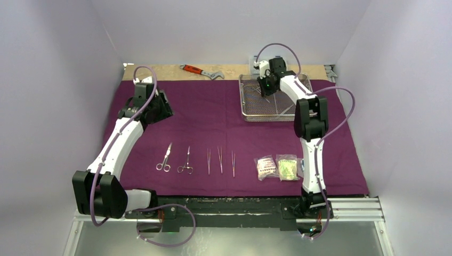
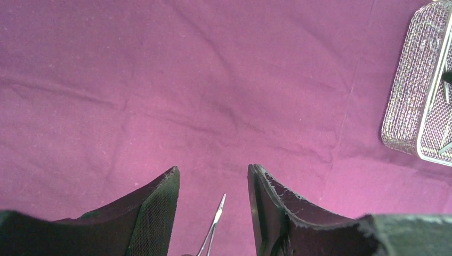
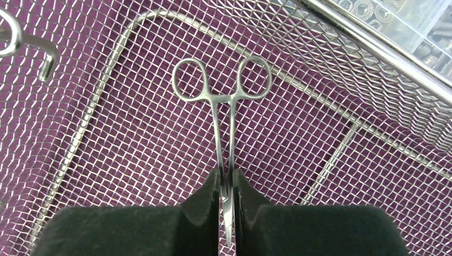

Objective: Open and lay out the surgical kit
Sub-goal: Pick up the medical item from the container.

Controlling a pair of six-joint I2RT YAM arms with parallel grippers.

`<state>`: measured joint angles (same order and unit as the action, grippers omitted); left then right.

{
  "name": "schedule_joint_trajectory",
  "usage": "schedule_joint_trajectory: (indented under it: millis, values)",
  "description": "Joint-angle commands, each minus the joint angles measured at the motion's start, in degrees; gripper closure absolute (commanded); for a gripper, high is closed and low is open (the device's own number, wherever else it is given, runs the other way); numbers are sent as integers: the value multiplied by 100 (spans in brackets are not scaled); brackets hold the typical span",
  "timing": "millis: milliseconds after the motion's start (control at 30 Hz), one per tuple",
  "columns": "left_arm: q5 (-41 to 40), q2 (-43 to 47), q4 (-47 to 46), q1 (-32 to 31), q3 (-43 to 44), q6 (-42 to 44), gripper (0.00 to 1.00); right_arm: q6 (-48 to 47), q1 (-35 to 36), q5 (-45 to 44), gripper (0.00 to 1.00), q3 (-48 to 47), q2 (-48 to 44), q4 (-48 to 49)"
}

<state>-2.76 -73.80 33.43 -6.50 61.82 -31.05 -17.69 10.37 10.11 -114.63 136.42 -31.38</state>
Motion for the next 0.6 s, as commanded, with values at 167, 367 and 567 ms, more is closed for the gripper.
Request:
schedule_joint_trajectory:
  millis: [167, 367, 567]
  values:
    - [435, 56, -464, 26, 86, 189, 51, -260, -46, 220, 100, 401, -671, 120]
    - [1239, -325, -941, 17, 277, 98, 49, -255, -55, 516, 100, 517, -1075, -38]
    - [1994, -863, -1505, -3, 580, -300, 43, -136, -57, 777, 100, 784, -1515, 75]
